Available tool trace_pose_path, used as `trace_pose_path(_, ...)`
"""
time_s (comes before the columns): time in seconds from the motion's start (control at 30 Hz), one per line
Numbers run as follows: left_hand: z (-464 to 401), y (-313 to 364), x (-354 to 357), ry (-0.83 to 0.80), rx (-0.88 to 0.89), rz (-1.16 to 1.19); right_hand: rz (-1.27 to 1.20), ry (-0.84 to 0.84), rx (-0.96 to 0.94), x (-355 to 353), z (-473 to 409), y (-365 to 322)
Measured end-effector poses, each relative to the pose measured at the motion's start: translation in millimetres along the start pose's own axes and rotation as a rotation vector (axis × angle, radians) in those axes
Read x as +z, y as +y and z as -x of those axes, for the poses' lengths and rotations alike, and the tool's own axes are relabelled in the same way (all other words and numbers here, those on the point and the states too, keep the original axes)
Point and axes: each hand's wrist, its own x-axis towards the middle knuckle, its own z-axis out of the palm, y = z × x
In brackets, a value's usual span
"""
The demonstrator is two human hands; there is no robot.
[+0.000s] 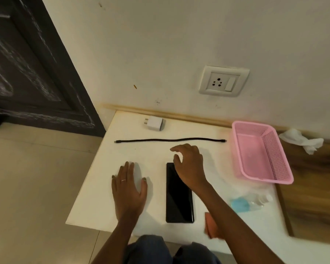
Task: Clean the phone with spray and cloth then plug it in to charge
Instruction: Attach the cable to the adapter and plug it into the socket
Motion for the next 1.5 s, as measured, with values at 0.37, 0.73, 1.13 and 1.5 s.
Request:
trace_pose_path(0.37,-3.2,-10.7,14.2,0.028,0.003,-0.058,0.149,-0.21,-0.003,64.5,-147.4,0.2)
trace_pose_path(0.73,-1.9,-5.7,10.2,0.074,-0.012,0.008,-0.234,-0.069,-0.096,53.0,-81.5,-13.1)
trace_pose_path(1.13,-1.4,-8.1,11.6,-0.01,0.019,0.012,-0.164,-0.286,-0.114,62.2,30.7,-27.9)
trace_pose_path(1.5,-1.2,-9.3,12.5,0.024,0.025,0.023,-0.099,-0.258,-0.21,51.2,-53.8,-47.5)
